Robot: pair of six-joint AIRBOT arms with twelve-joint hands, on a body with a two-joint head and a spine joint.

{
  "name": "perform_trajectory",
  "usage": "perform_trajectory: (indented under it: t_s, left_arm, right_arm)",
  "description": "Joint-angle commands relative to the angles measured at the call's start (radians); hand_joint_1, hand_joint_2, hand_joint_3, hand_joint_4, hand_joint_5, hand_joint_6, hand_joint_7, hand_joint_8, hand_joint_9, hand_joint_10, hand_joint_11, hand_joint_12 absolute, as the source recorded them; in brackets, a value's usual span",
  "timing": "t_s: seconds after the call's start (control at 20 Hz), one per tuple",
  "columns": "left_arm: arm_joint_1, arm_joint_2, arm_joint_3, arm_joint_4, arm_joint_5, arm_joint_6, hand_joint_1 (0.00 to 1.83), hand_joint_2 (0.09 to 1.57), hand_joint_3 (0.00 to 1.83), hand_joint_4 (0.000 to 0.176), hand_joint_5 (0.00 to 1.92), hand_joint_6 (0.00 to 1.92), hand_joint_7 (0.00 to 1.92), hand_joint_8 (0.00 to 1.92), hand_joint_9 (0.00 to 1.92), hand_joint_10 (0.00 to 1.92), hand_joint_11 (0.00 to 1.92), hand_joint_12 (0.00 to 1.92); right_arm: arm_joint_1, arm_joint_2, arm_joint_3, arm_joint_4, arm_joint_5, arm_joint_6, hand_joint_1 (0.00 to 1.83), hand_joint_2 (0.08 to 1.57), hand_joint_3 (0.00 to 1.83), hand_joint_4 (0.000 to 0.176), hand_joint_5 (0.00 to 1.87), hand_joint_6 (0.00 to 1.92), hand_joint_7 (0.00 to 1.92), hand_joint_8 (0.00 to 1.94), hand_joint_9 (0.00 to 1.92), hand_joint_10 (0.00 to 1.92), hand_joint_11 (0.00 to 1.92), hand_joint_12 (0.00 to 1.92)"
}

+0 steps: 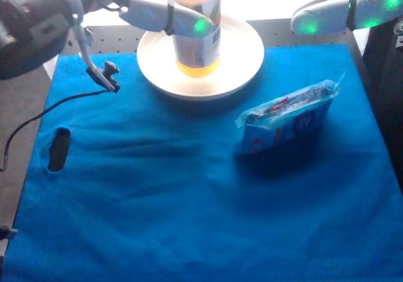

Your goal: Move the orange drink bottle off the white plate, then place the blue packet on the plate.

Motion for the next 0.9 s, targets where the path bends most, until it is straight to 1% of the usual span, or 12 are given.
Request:
perform_trajectory:
  t_s: [0.0, 0.05, 0.1, 0.15, 0.2, 0.25, 0.35, 0.5, 0.6, 0.7, 0.8, 0.85]
  left_arm:
    - [-0.022, 0.023, -0.017, -0.052, -0.167, -0.027, 1.24, 1.07, 0.0, 0.018, 1.12, 0.76, 1.01, 0.93, 1.05, 0.34, 0.6, 1.24]
    - [-0.019, 0.047, -0.038, -0.048, -0.194, -0.04, 1.16, 1.06, 0.0, 0.0, 1.09, 0.78, 0.89, 0.27, 0.87, 0.26, 0.43, 1.4]
    - [-0.016, 0.059, -0.052, -0.047, -0.208, -0.048, 1.16, 1.06, 0.0, 0.0, 1.09, 0.78, 0.89, 0.27, 0.87, 0.26, 0.43, 1.4]
    - [-0.014, 0.072, -0.064, -0.047, -0.226, -0.052, 1.17, 1.08, 0.0, 0.0, 1.06, 0.84, 0.93, 0.53, 0.77, 1.11, 0.56, 1.71]
    - [-0.011, 0.092, -0.082, -0.039, -0.247, -0.062, 1.17, 1.05, 0.0, 0.0, 1.12, 0.73, 0.92, 1.3, 0.82, 1.81, 0.75, 1.9]
    - [-0.008, 0.112, -0.101, -0.032, -0.266, -0.071, 1.17, 1.05, 0.0, 0.0, 1.12, 0.73, 0.92, 1.3, 0.82, 1.81, 0.75, 1.9]
    - [0.011, 0.165, -0.16, -0.025, -0.309, -0.075, 1.15, 1.06, 0.0, 0.0, 1.09, 0.79, 0.75, 1.36, 0.6, 1.72, 0.45, 1.92]
    - [0.04, 0.21, -0.215, -0.014, -0.35, -0.075, 1.25, 1.13, 0.0, 0.0, 1.05, 0.67, 0.91, 1.3, 0.78, 0.99, 0.55, 1.4]
    - [0.06, 0.215, -0.231, -0.011, -0.376, -0.075, 1.25, 1.12, 0.0, 0.0, 1.0, 0.75, 0.95, 1.23, 0.87, 0.76, 0.59, 1.38]
    - [0.08, 0.215, -0.24, -0.012, -0.381, -0.074, 1.24, 1.14, 0.0, 0.0, 0.97, 0.78, 0.92, 1.29, 0.86, 0.77, 0.59, 1.4]
    - [0.115, 0.215, -0.249, -0.026, -0.386, -0.063, 1.25, 1.16, 0.0, 0.0, 0.92, 0.81, 0.9, 1.36, 0.83, 1.22, 0.66, 1.61]
    - [0.128, 0.215, -0.252, -0.034, -0.389, -0.059, 1.25, 1.16, 0.0, 0.0, 0.91, 0.81, 0.91, 1.35, 0.86, 1.31, 0.71, 1.65]
  right_arm:
    - [0.015, 0.0, -0.003, 0.055, 0.105, 0.006, 0.68, 0.73, 0.0, 0.176, 0.08, 0.0, 0.13, 0.0, 0.07, 0.0, 0.0, 0.45]
    - [0.015, 0.0, -0.003, 0.057, 0.105, 0.006, 0.68, 0.72, 0.0, 0.176, 0.08, 0.0, 0.14, 0.0, 0.08, 0.0, 0.0, 0.45]
    - [0.015, 0.0, -0.003, 0.058, 0.105, 0.006, 0.68, 0.72, 0.0, 0.176, 0.08, 0.0, 0.14, 0.0, 0.08, 0.0, 0.0, 0.45]
    - [0.015, 0.0, -0.003, 0.058, 0.105, 0.006, 0.68, 0.72, 0.0, 0.176, 0.08, 0.0, 0.13, 0.0, 0.08, 0.0, 0.0, 0.44]
    - [0.015, 0.0, -0.004, 0.059, 0.105, 0.006, 0.66, 0.71, 0.0, 0.176, 0.06, 0.0, 0.14, 0.0, 0.09, 0.01, 0.0, 0.39]
    - [0.015, 0.0, -0.007, 0.059, 0.105, 0.006, 0.66, 0.71, 0.0, 0.176, 0.06, 0.0, 0.14, 0.0, 0.09, 0.01, 0.0, 0.39]
    - [0.015, 0.0, -0.008, 0.061, 0.105, 0.006, 0.66, 0.71, 0.0, 0.176, 0.06, 0.0, 0.14, 0.0, 0.09, 0.0, 0.0, 0.37]
    - [0.015, 0.0, -0.008, 0.063, 0.105, 0.006, 0.66, 0.71, 0.0, 0.176, 0.07, 0.0, 0.14, 0.0, 0.1, 0.0, 0.0, 0.44]
    - [0.015, 0.0, -0.008, 0.064, 0.105, 0.006, 0.66, 0.71, 0.0, 0.176, 0.07, 0.0, 0.13, 0.0, 0.1, 0.0, 0.0, 0.45]
    - [0.015, 0.0, -0.009, 0.064, 0.105, 0.006, 0.66, 0.72, 0.0, 0.176, 0.06, 0.0, 0.13, 0.0, 0.1, 0.0, 0.0, 0.41]
    - [0.015, 0.001, -0.009, 0.064, 0.105, 0.006, 0.66, 0.72, 0.0, 0.176, 0.07, 0.0, 0.13, 0.0, 0.09, 0.0, 0.0, 0.43]
    - [0.015, 0.001, -0.01, 0.064, 0.105, 0.006, 0.65, 0.73, 0.0, 0.176, 0.08, 0.0, 0.14, 0.0, 0.09, 0.0, 0.0, 0.44]
